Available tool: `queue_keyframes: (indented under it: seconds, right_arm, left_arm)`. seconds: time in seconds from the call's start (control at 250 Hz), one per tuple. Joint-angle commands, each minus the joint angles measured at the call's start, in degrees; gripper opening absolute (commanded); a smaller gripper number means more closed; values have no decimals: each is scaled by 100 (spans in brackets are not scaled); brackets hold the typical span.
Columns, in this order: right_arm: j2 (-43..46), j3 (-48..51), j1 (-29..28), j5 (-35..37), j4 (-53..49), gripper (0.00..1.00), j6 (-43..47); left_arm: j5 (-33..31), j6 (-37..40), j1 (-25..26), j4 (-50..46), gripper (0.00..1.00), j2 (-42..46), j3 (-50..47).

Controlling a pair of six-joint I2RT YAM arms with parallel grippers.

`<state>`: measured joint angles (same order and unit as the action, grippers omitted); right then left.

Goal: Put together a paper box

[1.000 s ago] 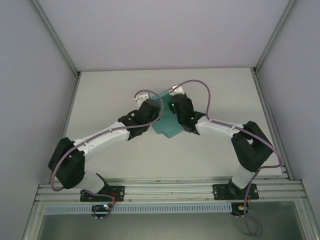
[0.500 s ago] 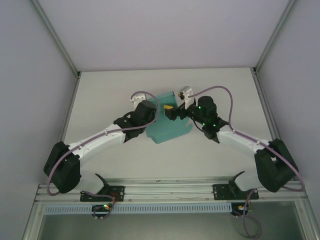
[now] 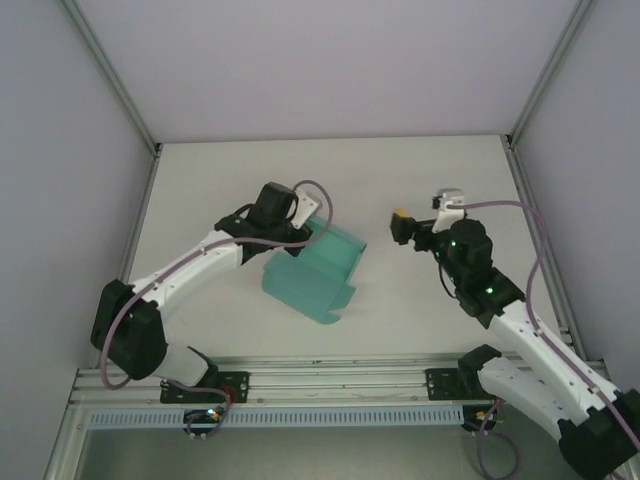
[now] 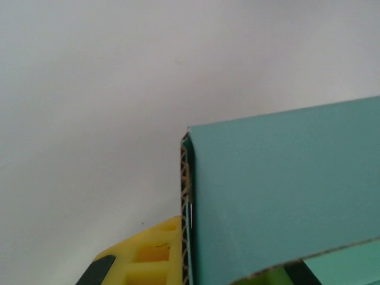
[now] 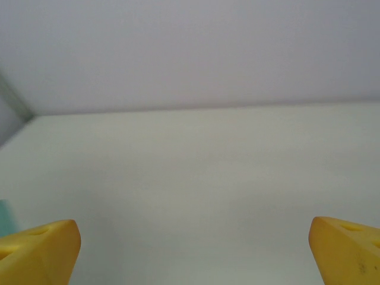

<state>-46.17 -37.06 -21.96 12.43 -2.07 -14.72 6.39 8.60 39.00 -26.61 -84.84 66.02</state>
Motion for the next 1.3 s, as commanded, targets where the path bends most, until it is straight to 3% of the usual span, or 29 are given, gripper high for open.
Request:
queue_keyframes:
  seconds: [0.0,0.22,0.395,0.531,0.703,0.851,0.982,1.034,1.086,1.186,1.294]
  right_arm:
    - [210,177,247,563,-1551,100,-579]
    - [253,500,468,120,-1648,100,-631]
    - [152,454,598,68,-1759,100,-541]
    - [213,531,672,-6,-1698,100,-497]
    - [338,662,772,-61,-1563,100,-529]
    - [571,741,874,-18,-1503,100,-532]
    - [764,837,947,-95,-1483,100,-532]
    - [796,868,973,-130,-1473,99,-547]
    - [803,867,991,-190,-1463,100,-541]
    - [802,860,1013,-346,-1447,100,-550]
    - [806,917,1020,-538,-1376,100,-532]
  left_arm:
    - [716,2043,58,-1541,0,-552,717]
    - [122,2987,344,-3081,0,-2184,2430]
    - [-1228,2987,781,-3132,0,-3361,3325]
    - [-1854,2693,962,-2954,0,-4091,3851]
    - [-2783,2676,1273,-1901,0,-4610,3526]
    - [-2961,2855,1518,-1199,0,-4773,3018]
    - [-3102,2514,1571,-1030,0,-4822,2956]
    - [-3097,2482,1572,-981,19,-4786,2864]
    - [-3108,2508,1569,-960,31,-4721,2772]
    - [-2967,2628,1570,-1129,37,-4532,2757]
    - [-2811,2714,1561,-1260,63,-4240,2762]
